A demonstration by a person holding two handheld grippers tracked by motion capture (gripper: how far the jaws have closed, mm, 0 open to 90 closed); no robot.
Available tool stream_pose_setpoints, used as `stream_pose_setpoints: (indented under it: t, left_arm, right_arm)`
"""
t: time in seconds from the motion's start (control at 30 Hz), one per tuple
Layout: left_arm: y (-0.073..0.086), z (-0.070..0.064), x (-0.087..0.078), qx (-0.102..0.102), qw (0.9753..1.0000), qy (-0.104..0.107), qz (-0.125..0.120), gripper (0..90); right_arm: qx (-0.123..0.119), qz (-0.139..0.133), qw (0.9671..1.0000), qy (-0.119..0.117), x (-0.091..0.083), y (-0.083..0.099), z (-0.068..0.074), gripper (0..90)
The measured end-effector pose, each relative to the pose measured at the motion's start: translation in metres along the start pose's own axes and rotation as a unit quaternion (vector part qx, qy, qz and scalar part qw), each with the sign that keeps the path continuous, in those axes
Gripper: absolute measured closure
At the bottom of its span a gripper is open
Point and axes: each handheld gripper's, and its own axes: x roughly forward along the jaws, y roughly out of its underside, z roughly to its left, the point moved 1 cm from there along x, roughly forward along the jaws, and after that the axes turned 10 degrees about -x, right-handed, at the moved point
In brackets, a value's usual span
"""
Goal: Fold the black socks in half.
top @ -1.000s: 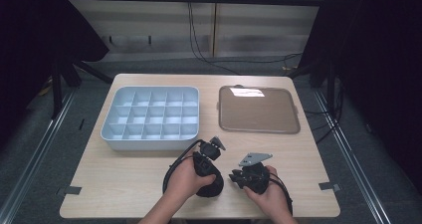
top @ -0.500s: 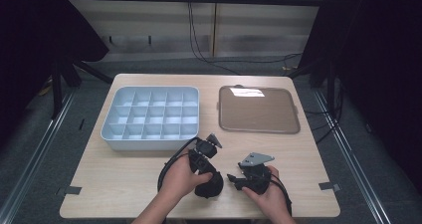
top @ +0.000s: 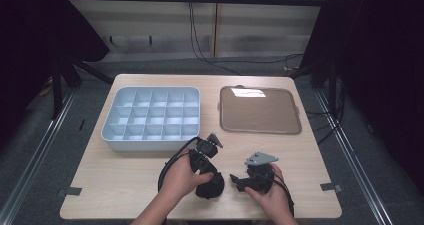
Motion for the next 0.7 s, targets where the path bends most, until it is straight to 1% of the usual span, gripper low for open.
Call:
stream_pose_setpoints:
  t: [0.07,0.17,0.2,0.4,0.5,0.53,0.63,0.7]
  left_arm:
    - [0.000,0.000,0.000,0.000,1.0000,0.003,0.002,57.1]
    - [-0.001,0.000,-0.002,-0.001,1.0000,0.002,0.001,54.5]
    - [-0.001,0.000,-0.004,-0.005,1.0000,0.005,-0.004,53.4]
    - [-0.002,0.001,-0.010,-0.006,0.9999,0.007,-0.012,52.4]
    - [-0.002,0.002,-0.011,-0.008,0.9999,0.007,-0.012,52.1]
    - [-0.002,0.003,-0.011,-0.008,0.9999,0.008,-0.006,52.1]
    - [-0.001,0.003,-0.010,-0.010,0.9998,0.011,-0.010,52.3]
    - [-0.002,0.003,-0.010,-0.009,0.9999,0.012,-0.007,53.1]
  right_arm:
    - [-0.001,0.001,1.0000,0.001,0.000,0.000,-0.001,15.3]
    - [0.006,0.002,1.0000,-0.002,0.001,0.000,-0.001,14.7]
    - [0.006,0.002,1.0000,-0.002,0.001,0.000,-0.001,14.8]
    - [0.009,0.004,1.0000,0.000,0.000,0.000,-0.001,14.7]
    - [0.009,0.004,1.0000,0.000,0.000,0.000,-0.001,14.7]
    - [0.009,0.004,1.0000,0.000,0.000,0.000,-0.001,14.6]
    - [0.009,0.004,1.0000,0.000,0.000,0.000,-0.001,14.6]
    - [0.010,0.003,0.9999,0.000,0.000,0.000,-0.001,14.6]
